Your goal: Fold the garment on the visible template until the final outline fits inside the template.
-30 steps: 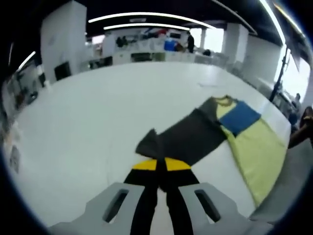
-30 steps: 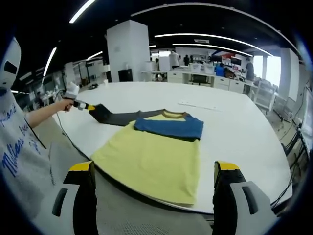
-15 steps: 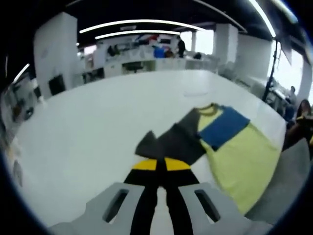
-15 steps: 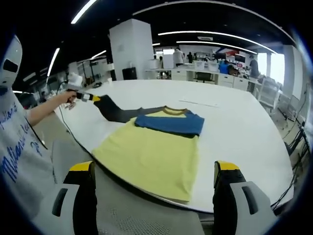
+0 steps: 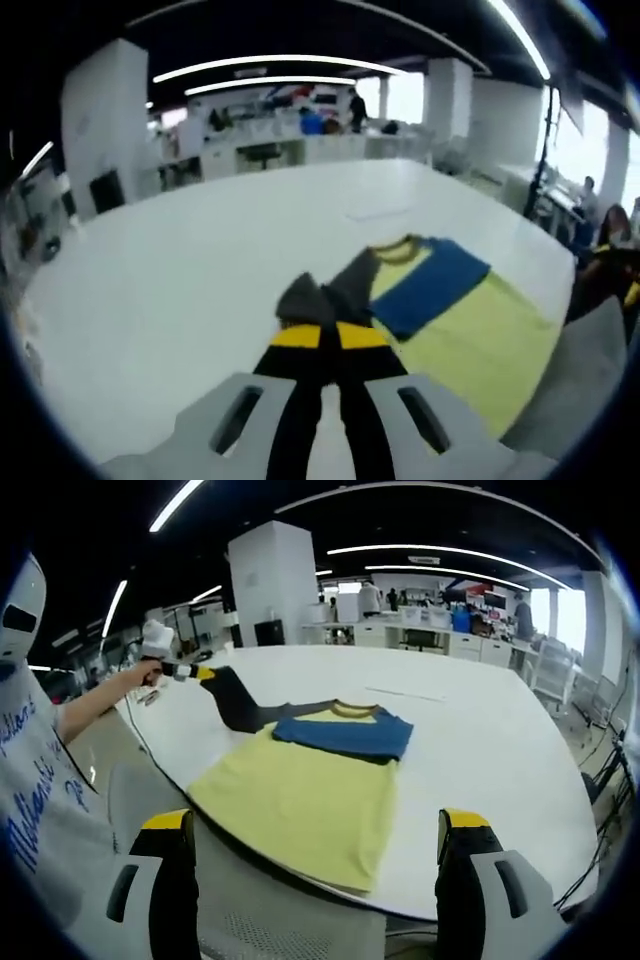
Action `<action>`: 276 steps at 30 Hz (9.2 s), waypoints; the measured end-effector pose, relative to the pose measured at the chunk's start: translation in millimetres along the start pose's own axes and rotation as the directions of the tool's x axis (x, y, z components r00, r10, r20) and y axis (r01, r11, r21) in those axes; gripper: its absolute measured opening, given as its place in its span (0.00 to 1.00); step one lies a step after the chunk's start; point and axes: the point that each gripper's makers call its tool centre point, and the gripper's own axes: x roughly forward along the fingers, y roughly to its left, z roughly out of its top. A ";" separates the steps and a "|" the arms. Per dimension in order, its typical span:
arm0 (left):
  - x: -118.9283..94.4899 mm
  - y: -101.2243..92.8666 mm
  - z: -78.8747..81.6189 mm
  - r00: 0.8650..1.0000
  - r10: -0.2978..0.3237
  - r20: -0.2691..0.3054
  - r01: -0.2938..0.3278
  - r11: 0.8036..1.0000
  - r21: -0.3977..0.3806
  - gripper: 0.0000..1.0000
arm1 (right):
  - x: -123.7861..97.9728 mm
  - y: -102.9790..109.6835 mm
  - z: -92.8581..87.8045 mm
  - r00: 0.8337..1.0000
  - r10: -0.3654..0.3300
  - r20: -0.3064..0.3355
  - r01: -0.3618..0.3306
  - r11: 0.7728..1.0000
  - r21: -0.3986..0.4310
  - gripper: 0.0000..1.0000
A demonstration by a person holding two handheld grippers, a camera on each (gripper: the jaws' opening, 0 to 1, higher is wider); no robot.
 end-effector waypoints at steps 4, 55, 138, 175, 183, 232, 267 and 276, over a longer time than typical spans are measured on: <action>1.6 -11.3 5.7 1.000 -0.006 0.012 0.006 1.000 -0.011 0.00 | -0.8 0.8 -0.4 1.000 0.024 0.004 -0.023 1.000 -0.006 1.00; 66.4 -131.9 107.7 0.986 -0.139 0.094 0.128 0.984 0.122 0.00 | -14.3 -15.2 -18.8 0.998 0.063 0.026 -0.063 0.998 0.005 1.00; 217.9 -270.9 80.9 0.967 -0.252 -0.022 0.253 0.966 0.051 0.00 | -17.0 -49.2 -42.3 0.989 0.139 -0.055 -0.144 0.984 -0.103 1.00; 267.5 -316.8 10.7 0.912 -0.355 -0.205 0.355 0.934 -0.036 0.00 | -12.9 -56.5 -56.5 0.990 0.102 -0.092 -0.107 0.993 -0.044 1.00; 267.5 -319.9 3.9 0.906 -0.362 -0.220 0.362 0.931 -0.042 0.00 | -11.0 -54.9 -57.6 0.989 0.107 -0.099 -0.112 0.992 -0.049 1.00; 260.1 -343.9 -14.9 0.916 -0.335 -0.220 0.361 0.928 0.094 0.19 | -15.4 -52.1 -62.4 0.986 0.125 -0.112 -0.134 0.988 -0.077 1.00; 250.8 -360.0 -27.4 0.891 -0.357 -0.280 0.404 0.906 0.129 0.04 | -18.0 -51.4 -61.6 0.986 0.132 -0.104 -0.140 0.987 -0.079 1.00; 241.7 -370.2 -35.9 0.874 -0.393 -0.288 0.438 0.892 0.114 0.28 | -19.3 -49.6 -60.3 0.985 0.137 -0.101 -0.146 0.985 -0.088 1.00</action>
